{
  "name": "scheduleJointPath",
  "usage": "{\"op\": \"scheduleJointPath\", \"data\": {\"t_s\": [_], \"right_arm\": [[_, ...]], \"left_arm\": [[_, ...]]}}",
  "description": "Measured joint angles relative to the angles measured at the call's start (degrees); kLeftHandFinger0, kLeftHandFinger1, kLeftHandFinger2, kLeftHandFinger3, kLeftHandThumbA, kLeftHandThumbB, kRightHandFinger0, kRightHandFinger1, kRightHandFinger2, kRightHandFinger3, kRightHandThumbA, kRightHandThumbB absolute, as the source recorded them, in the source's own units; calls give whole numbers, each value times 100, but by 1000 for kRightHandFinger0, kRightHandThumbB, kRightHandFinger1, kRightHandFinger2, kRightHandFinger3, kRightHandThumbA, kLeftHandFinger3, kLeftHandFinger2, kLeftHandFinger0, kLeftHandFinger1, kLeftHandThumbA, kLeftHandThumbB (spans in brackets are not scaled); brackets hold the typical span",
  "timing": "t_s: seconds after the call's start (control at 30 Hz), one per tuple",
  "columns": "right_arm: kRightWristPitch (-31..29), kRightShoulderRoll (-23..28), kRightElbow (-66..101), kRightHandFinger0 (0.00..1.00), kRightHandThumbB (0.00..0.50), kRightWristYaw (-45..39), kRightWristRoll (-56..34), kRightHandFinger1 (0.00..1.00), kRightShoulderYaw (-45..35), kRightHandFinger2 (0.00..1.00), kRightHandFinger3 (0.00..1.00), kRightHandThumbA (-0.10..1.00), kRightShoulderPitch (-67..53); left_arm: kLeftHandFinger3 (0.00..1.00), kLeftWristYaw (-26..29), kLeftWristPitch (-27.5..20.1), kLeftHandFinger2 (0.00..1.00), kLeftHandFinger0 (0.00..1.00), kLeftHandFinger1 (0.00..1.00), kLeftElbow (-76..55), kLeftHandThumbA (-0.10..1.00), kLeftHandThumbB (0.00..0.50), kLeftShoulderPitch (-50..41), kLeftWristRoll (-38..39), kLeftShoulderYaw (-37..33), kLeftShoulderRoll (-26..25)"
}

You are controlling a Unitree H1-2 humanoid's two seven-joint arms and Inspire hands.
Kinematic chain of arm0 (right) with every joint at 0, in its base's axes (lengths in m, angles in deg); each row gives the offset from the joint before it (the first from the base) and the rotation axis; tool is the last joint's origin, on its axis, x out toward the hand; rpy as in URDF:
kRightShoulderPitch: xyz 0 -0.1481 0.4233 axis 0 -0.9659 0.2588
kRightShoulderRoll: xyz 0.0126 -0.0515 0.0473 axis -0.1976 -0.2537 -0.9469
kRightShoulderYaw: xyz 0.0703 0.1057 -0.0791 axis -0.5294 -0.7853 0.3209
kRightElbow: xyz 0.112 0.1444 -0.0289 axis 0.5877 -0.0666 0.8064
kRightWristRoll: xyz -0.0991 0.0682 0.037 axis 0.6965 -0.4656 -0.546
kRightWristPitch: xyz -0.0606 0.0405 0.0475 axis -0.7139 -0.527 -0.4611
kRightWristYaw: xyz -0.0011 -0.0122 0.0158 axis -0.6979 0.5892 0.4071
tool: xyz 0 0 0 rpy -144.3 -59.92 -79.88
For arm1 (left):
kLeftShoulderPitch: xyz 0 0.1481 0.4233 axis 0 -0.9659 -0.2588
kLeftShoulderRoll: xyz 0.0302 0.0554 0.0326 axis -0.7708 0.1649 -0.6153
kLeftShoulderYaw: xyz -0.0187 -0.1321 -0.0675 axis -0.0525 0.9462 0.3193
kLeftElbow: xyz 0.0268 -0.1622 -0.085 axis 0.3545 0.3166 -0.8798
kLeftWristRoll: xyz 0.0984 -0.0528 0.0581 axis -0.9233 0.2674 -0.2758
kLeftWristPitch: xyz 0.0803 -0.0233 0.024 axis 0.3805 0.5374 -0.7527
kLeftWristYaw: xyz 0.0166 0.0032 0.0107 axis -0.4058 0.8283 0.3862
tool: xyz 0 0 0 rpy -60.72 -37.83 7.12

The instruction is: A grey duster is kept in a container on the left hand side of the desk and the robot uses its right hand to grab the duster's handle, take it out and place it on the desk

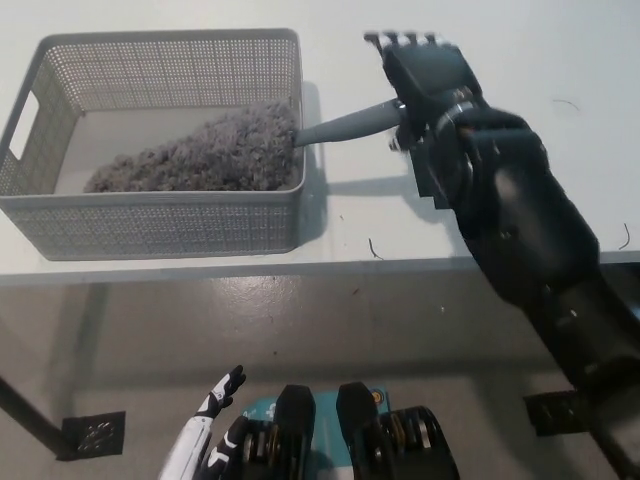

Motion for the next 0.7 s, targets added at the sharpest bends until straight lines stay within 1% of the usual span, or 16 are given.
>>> {"op": "scheduleJointPath", "data": {"t_s": [0.17,0.37,0.4,0.47,0.5,0.57,0.7], "right_arm": [[20,-360,-227,1000,500,186,-29,1000,66,1000,1000,1000,365],[66,-717,-374,1000,500,297,-92,1000,209,1000,1000,1000,562],[70,-723,-384,1000,500,300,-97,1000,215,1000,1000,988,564],[91,-733,-442,1000,500,312,-116,1000,243,1000,1000,959,563],[100,-725,-488,1000,500,321,-126,1000,253,1000,1000,886,560],[112,-698,-547,1000,500,341,-143,1000,254,1000,1000,925,540],[146,-595,-653,1000,500,345,-207,1000,254,1000,1000,919,430]], "left_arm": [[1000,-9,0,1000,1000,1000,-53,1000,91,4,2,-27,-1],[1000,-28,-2,1000,1000,1000,-68,1000,99,13,3,-107,-56],[1000,-31,-2,1000,1000,1000,-71,1000,110,13,4,-113,-61],[1000,-55,-2,1000,1000,1000,-76,1000,115,13,17,-124,-76],[1000,-75,-1,1000,1000,1000,-84,1000,112,13,25,-128,-83],[1000,-106,0,1000,1000,1000,-101,1000,111,16,30,-135,-88],[1000,-133,-1,1000,1000,1000,-106,1000,100,20,33,-144,-92]]}}
